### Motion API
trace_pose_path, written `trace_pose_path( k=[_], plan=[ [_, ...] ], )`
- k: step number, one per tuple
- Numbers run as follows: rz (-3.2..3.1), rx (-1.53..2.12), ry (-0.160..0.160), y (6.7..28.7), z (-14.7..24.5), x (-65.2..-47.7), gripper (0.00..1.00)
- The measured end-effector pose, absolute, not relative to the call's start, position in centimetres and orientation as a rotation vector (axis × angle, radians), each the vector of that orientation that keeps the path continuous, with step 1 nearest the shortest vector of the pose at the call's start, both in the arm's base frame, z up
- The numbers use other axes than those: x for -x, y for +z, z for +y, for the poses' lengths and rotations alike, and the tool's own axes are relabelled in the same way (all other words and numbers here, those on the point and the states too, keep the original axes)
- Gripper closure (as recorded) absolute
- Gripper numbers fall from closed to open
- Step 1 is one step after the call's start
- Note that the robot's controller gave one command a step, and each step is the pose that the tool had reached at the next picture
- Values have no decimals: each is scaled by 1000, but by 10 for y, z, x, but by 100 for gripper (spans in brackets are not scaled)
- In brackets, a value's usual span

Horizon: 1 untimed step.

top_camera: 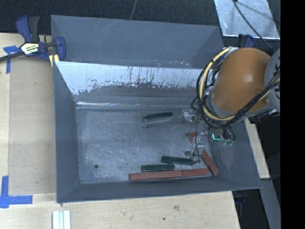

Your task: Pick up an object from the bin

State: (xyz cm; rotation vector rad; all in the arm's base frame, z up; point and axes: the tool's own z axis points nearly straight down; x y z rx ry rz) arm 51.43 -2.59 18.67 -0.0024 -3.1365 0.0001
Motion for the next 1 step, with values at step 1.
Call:
trace_pose_path(
  k=[1],
  plan=[
    [-3145, 2, 0, 191, -26, -516, 0]
  ],
)
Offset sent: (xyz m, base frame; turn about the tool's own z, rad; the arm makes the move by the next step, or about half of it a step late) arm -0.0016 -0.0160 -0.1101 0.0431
